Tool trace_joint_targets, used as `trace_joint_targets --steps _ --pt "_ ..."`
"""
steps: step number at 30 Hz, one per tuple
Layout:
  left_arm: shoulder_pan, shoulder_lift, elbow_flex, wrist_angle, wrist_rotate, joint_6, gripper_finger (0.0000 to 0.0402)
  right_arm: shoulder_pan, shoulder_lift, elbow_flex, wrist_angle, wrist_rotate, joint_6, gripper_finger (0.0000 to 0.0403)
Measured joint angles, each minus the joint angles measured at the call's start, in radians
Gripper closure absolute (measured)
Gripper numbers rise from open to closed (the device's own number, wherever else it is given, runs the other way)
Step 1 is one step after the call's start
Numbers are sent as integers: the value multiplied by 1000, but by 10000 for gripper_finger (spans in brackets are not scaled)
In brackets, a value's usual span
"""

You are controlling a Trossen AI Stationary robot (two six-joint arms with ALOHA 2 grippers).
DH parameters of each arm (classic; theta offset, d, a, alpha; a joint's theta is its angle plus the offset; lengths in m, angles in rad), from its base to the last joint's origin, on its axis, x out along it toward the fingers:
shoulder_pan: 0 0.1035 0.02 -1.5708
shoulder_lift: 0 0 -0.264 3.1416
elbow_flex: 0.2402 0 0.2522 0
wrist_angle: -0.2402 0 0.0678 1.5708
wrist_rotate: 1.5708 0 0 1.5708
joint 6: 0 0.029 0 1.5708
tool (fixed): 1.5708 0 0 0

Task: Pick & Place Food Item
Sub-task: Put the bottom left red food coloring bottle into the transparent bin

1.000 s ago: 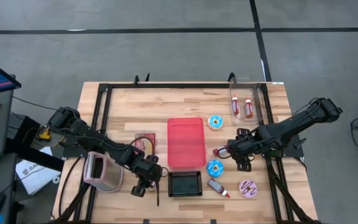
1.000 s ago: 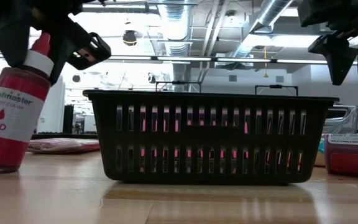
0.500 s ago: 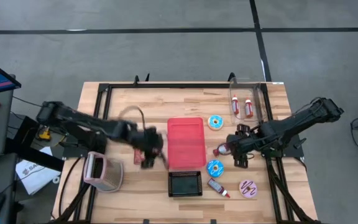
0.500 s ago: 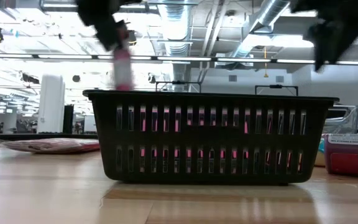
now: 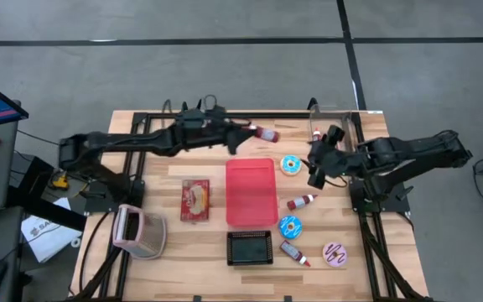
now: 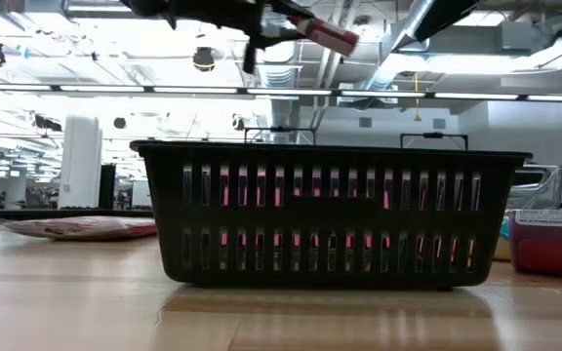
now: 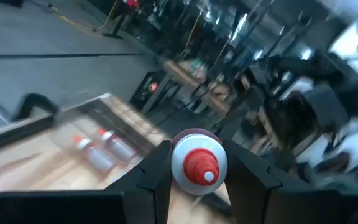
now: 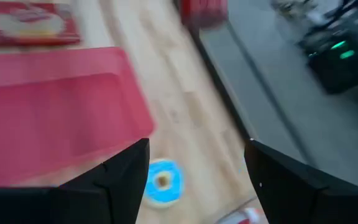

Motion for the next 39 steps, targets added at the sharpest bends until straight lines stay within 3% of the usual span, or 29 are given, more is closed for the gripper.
trace_joint_targets --steps 7,13,29,33,39 --pt "-13 199 177 65 4 -99 292 -91 38 8 70 45 -141 148" --pt "-15 304 336 55 66 -93 292 -133 70 10 115 68 -154 148" --pt "-28 338 371 -35 77 -71 292 -141 92 9 158 107 -171 149" --pt "-33 337 371 -35 73 -71 292 -141 93 9 165 103 -171 173" --pt "-33 336 371 -34 73 -59 292 -141 93 8 179 93 -172 250"
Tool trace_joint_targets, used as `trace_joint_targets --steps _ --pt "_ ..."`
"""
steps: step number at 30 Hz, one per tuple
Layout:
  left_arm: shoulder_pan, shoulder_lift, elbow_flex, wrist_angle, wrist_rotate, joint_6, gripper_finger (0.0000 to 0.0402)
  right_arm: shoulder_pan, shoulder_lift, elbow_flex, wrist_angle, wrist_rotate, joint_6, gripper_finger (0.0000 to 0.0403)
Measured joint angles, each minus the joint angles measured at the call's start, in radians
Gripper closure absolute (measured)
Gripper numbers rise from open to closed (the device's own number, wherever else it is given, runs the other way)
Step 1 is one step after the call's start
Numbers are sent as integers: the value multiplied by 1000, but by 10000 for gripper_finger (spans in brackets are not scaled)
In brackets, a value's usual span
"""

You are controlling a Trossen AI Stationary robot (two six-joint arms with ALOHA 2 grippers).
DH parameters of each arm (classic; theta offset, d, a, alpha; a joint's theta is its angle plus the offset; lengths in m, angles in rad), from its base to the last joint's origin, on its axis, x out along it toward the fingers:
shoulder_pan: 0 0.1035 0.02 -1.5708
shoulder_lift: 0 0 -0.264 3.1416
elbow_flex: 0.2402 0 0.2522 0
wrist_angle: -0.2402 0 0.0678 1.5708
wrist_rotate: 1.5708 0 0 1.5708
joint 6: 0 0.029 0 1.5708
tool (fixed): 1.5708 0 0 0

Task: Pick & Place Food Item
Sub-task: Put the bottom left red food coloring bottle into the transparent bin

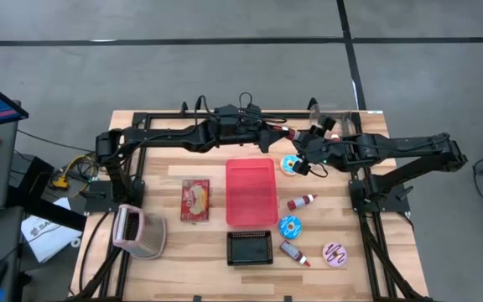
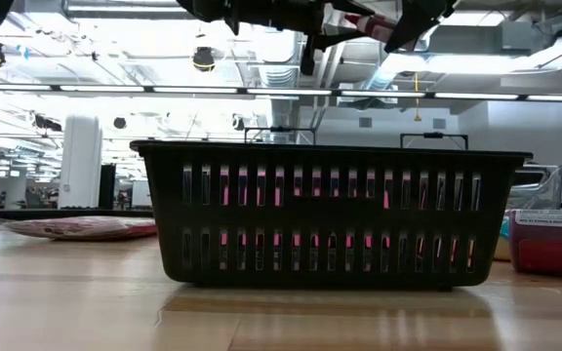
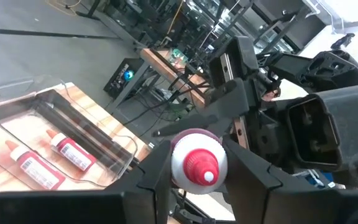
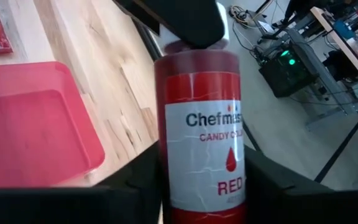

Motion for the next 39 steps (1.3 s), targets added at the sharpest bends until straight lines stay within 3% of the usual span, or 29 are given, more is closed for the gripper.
trace_joint_targets --steps 3,6,13,17,21,23,28,35,39 --pt "2 -1 0 -3 4 12 292 3 0 0 0 -3 1 288" --pt "11 -3 0 -7 25 52 290 3 1 0 -3 -5 23 301" --pt "65 -94 -2 -191 42 191 148 -5 -16 0 -83 19 126 263" --pt "100 -192 -2 -340 14 306 111 -31 -44 0 -173 12 165 262" --pt "120 -291 -2 -442 -26 399 114 -98 -69 0 -289 10 213 275" --pt "126 -340 -2 -502 -43 432 121 -149 -84 0 -358 -10 320 279" --pt "122 -429 -38 -546 -82 459 141 -340 -88 -41 -489 -186 596 277" --pt "80 -534 -200 -540 -89 401 160 -534 -87 -238 -303 -351 695 277" --pt "28 -596 -319 -451 -109 354 166 -612 -87 -370 -211 -454 753 277"
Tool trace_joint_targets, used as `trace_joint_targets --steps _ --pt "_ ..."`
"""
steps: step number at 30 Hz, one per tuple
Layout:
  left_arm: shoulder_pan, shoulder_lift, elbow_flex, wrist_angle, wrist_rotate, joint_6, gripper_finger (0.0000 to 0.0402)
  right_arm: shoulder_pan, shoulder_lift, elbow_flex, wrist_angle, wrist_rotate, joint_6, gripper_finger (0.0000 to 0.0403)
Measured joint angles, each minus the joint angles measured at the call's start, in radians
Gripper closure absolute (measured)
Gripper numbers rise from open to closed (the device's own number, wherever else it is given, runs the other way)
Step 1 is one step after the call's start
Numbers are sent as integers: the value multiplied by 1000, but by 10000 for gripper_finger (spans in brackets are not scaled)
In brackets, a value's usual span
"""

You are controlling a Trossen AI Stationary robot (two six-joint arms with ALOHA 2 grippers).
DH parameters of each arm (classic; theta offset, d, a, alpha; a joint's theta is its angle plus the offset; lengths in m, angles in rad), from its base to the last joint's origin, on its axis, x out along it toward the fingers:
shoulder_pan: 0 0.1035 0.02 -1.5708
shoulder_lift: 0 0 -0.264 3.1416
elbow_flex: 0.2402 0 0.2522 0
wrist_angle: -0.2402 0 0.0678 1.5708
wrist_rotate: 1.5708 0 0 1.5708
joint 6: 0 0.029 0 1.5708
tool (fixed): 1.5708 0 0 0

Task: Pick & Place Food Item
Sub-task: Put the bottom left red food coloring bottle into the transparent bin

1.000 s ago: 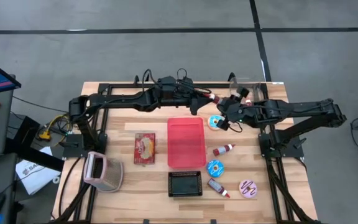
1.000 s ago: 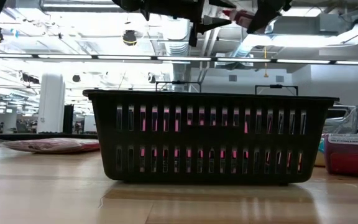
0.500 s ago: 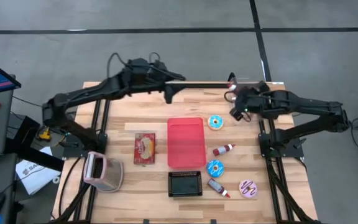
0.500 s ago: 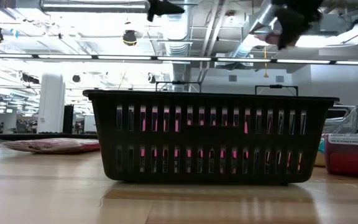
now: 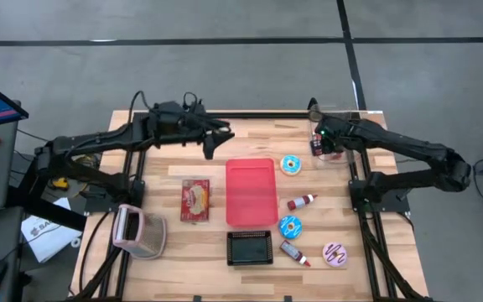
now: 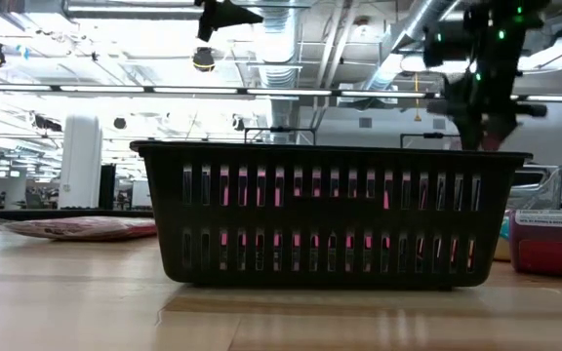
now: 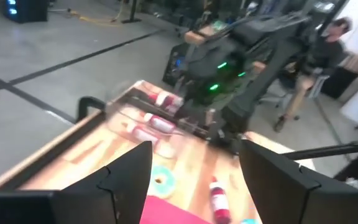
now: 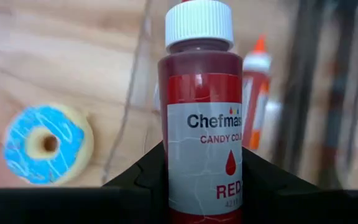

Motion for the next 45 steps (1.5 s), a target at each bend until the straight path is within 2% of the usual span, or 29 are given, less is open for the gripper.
trace_joint_targets --steps 2,9,13,19,29,35,45 --pt "-24 -29 -63 64 -11 -17 168 -31 0 -47 29 -36 9 276" --pt "-77 -65 -203 221 -32 -96 170 -133 31 -91 107 -40 -53 276" --pt "-116 -65 -207 276 -27 -72 170 -182 80 -93 162 -39 -100 276" --pt "-148 -65 -207 303 -27 -60 170 -223 186 -93 199 -93 -123 276" --pt "-203 -65 -207 334 -52 -62 170 -226 284 -92 298 -134 -134 269" --pt "-220 -65 -207 334 -53 -74 170 -226 286 -91 295 -129 -159 252" --pt "-221 -65 -207 334 -53 -78 170 -226 202 -93 246 -114 -190 227"
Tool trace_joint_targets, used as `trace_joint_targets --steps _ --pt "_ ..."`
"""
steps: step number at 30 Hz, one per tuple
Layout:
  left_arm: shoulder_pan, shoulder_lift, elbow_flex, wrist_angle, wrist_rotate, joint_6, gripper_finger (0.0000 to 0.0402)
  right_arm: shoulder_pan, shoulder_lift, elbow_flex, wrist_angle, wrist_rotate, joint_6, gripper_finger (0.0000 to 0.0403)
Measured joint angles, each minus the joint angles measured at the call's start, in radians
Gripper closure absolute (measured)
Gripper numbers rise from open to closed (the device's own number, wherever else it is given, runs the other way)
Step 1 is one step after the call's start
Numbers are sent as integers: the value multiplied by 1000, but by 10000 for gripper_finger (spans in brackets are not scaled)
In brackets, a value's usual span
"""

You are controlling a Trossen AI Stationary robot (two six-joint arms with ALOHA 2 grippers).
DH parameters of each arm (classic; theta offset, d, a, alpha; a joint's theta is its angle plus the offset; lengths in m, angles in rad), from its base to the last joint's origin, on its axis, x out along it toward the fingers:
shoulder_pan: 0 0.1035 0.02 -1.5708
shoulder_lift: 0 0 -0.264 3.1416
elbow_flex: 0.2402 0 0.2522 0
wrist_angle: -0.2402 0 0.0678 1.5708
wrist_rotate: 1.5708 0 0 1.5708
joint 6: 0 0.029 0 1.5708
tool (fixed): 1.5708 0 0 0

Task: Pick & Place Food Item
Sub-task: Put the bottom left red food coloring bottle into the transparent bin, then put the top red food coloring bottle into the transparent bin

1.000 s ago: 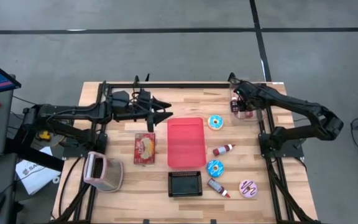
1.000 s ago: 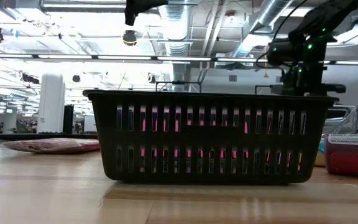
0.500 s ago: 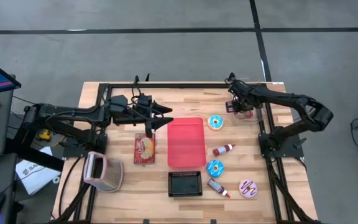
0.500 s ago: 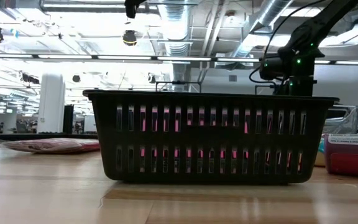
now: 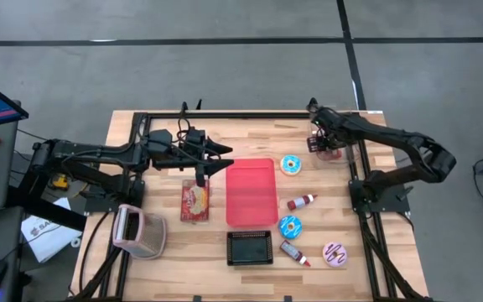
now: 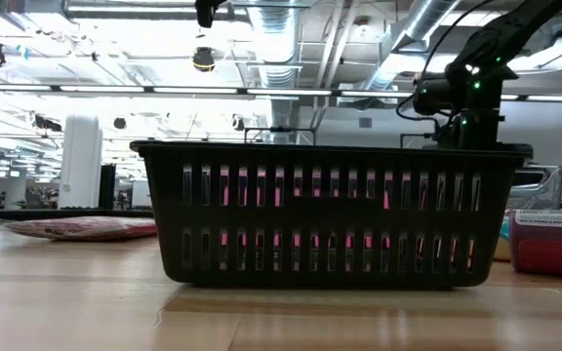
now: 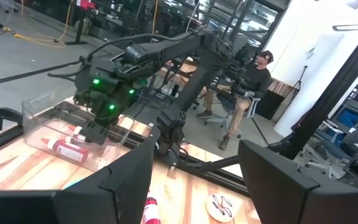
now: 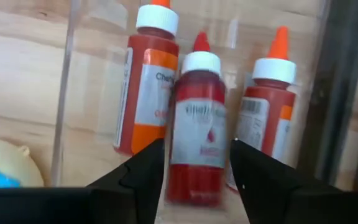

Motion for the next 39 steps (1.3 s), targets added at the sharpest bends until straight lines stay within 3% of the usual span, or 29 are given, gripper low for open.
trace_joint_targets --steps 7,13,20,23,26,29,33,39 --pt "0 0 0 0 0 4 170 8 -119 0 -58 -6 -12 226" --pt "1 0 0 -34 49 19 170 102 -289 0 -86 -156 -20 235" --pt "-23 0 0 -101 75 82 170 303 -542 0 -90 -349 92 243" --pt "-24 0 0 -148 75 96 170 434 -640 0 -11 -432 133 246" --pt "-15 0 0 -161 75 99 170 599 -702 0 53 -447 144 250" --pt "-6 0 0 -160 74 98 170 784 -703 2 80 -424 112 253" --pt "-2 0 0 -159 49 81 170 1005 -605 1 76 -284 68 253" --pt "-2 0 0 -159 2 69 170 1142 -324 61 -80 -104 -26 253"
